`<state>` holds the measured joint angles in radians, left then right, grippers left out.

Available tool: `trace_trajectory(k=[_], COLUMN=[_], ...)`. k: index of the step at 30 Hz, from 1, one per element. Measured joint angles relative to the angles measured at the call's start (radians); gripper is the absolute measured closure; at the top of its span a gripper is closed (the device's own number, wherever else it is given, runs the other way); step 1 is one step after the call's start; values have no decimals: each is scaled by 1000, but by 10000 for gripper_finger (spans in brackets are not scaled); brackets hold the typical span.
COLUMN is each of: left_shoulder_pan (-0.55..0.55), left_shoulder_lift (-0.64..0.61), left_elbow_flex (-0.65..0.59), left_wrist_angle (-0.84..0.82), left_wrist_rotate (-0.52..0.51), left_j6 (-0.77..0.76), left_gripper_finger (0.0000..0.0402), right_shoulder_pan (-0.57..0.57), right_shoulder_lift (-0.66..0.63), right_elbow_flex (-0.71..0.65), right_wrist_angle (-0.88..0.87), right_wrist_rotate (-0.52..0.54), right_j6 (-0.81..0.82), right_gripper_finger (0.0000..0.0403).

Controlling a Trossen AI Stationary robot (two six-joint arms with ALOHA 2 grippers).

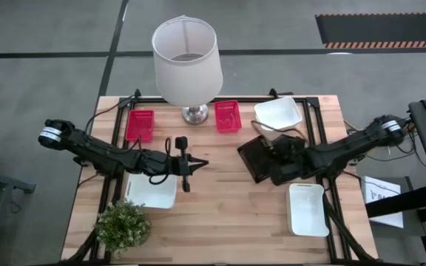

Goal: Stack baskets by color
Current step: Stack the bottom black bin on top of the stacked black bins

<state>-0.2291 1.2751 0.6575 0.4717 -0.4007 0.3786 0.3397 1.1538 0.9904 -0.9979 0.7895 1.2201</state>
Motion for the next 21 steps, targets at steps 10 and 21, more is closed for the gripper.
trace_trajectory(k=[10,21], left_shoulder_pan=[0,0], left_shoulder_lift=[0,0], left_elbow_flex=[2,0], left_wrist_angle=[16,23], left_wrist_rotate=[0,0], left_j6=[1,3], left_gripper_finger=[401,401], right_shoulder_pan=[0,0], right_shoulder_lift=[-229,-301], right_elbow_flex=[-102,-149], right_wrist_angle=[-236,-465], right_wrist_rotate=[50,20], right_j6=[209,433], right_gripper_finger=[394,394])
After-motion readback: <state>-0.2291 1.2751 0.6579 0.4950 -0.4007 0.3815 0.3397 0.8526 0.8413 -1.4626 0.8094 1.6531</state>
